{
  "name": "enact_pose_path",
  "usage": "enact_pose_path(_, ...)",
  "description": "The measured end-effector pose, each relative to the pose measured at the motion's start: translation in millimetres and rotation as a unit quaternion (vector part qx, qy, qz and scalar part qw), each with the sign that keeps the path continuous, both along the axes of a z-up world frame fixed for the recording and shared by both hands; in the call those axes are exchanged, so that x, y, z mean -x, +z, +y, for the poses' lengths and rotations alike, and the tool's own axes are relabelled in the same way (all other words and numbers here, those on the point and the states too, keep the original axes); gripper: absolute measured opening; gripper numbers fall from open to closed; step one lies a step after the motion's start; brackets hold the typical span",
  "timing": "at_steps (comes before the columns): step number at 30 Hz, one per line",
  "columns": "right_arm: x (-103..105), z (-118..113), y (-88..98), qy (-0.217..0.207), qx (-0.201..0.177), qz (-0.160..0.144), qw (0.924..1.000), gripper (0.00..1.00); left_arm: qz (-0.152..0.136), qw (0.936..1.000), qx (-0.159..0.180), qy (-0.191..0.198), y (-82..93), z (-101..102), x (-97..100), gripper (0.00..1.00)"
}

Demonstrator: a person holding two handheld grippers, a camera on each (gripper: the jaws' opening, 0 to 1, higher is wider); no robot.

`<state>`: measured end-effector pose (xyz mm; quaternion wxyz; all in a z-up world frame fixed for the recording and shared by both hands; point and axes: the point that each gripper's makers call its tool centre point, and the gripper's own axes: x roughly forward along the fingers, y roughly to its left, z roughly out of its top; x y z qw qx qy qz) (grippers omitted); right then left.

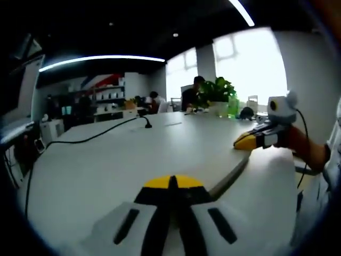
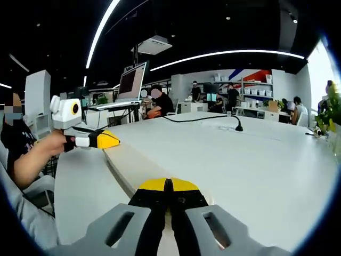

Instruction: Arrange the utensils inside the cutlery case until each visible utensil rests in its matching compartment.

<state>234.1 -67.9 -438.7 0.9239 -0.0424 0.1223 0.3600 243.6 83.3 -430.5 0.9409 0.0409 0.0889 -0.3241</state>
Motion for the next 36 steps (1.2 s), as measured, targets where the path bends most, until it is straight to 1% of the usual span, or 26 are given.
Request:
enact_pose_path(6,-2,1,0.1,-0.003,0.007,0.007,0.9999,0.00,-0.008,1.0000,0.006,0.002,0.6,1,0.1,0.00)
enact_pose_path(8,-3,3,-0.2,-0.003,0.015,0.015,0.9998,0.00,-0.012,0.9999,0.008,0.005,1.1,2,-0.1,0.00)
enact_pose_path(10,-5,7,-0.8,0.000,0.019,0.020,0.9996,0.00,-0.009,0.9999,0.012,0.006,1.5,2,-1.9,0.00)
enact_pose_path(11,-5,9,-1.1,0.002,0.030,0.019,0.9994,0.00,-0.012,0.9999,0.011,0.006,1.4,1,-1.4,0.00)
enact_pose_path(13,-6,13,-1.7,0.008,0.024,0.021,0.9995,0.00,-0.010,0.9998,0.013,0.005,1.7,2,-2.0,0.00)
enact_pose_path(14,-5,15,-1.5,0.014,0.011,0.024,0.9996,0.00,-0.012,0.9998,0.013,0.003,1.7,2,-1.9,0.00)
enact_pose_path(15,-6,15,-1.8,0.015,0.013,0.018,0.9996,0.00,-0.004,0.9997,0.026,-0.001,2.1,1,-1.7,0.00)
enact_pose_path(16,-5,15,-0.8,0.013,0.015,0.015,0.9997,0.00,0.020,0.9992,0.034,-0.008,2.0,0,-2.2,0.00)
enact_pose_path(17,-5,15,-0.7,0.010,0.014,0.016,0.9997,0.00,0.051,0.9974,0.050,-0.002,2.0,1,-3.7,0.00)
enact_pose_path(18,-6,15,-0.2,0.011,0.013,0.018,0.9997,0.00,0.082,0.9951,0.054,0.010,1.8,4,-6.5,0.00)
enact_pose_path(19,-6,15,0.0,0.012,0.012,0.020,0.9997,0.00,0.090,0.9950,0.034,0.025,0.7,11,-11.0,0.00)
enact_pose_path(20,-6,15,0.2,0.014,0.012,0.021,0.9996,0.00,0.062,0.9979,0.012,0.010,6.4,11,-14.4,0.00)
enact_pose_path(21,-6,15,0.2,0.015,0.010,0.021,0.9996,0.00,0.076,0.9966,0.031,0.008,9.7,10,-14.0,0.00)
enact_pose_path(22,-6,16,0.4,0.015,0.009,0.020,0.9996,0.00,0.095,0.9936,0.061,0.002,13.2,5,-13.1,0.00)
enact_pose_path(23,-6,16,0.6,0.015,0.008,0.018,0.9997,0.00,0.092,0.9934,0.068,-0.011,16.9,0,-12.2,0.00)
enact_pose_path(24,-7,17,0.9,0.015,0.008,0.017,0.9997,0.00,0.081,0.9954,0.050,-0.014,15.9,-3,-12.4,0.00)
enact_pose_path(25,-7,18,1.2,0.015,0.007,0.017,0.9997,0.00,0.075,0.9970,0.016,-0.009,10.1,-2,-14.0,0.00)
enact_pose_path(26,-7,18,1.3,0.014,0.008,0.017,0.9997,0.00,0.071,0.9974,-0.016,-0.006,3.9,-2,-15.7,0.00)
enact_pose_path(27,-7,18,1.4,0.014,0.008,0.016,0.9998,0.00,0.060,0.9974,-0.040,0.001,-0.3,-2,-18.6,0.00)
enact_pose_path(28,-7,18,1.5,0.014,0.008,0.015,0.9998,0.00,0.059,0.9970,-0.050,-0.003,-4.5,-5,-19.6,0.00)
enact_pose_path(29,-7,18,1.7,0.014,0.007,0.014,0.9998,0.00,0.034,0.9986,-0.039,-0.010,2.0,-10,-22.7,0.02)
enact_pose_path(30,-6,18,1.7,0.014,0.007,0.012,0.9998,0.00,0.056,0.9979,-0.031,-0.006,-1.8,-11,-20.9,0.02)
enact_pose_path(31,-6,18,1.7,0.014,0.007,0.011,0.9998,0.00,0.057,0.9979,-0.028,-0.009,-2.0,-13,-21.6,0.02)
enact_pose_path(32,-6,18,1.8,0.014,0.006,0.010,0.9998,0.00,0.054,0.9981,-0.030,-0.009,-2.6,-15,-22.1,0.03)
enact_pose_path(33,-5,18,1.8,0.014,0.006,0.009,0.9998,0.00,0.037,0.9983,-0.044,-0.013,-1.1,-13,-22.4,0.02)
enact_pose_path(36,-6,18,1.9,0.014,0.002,0.006,0.9999,0.00,0.044,0.9984,-0.033,-0.008,-1.6,-11,-21.6,0.00)
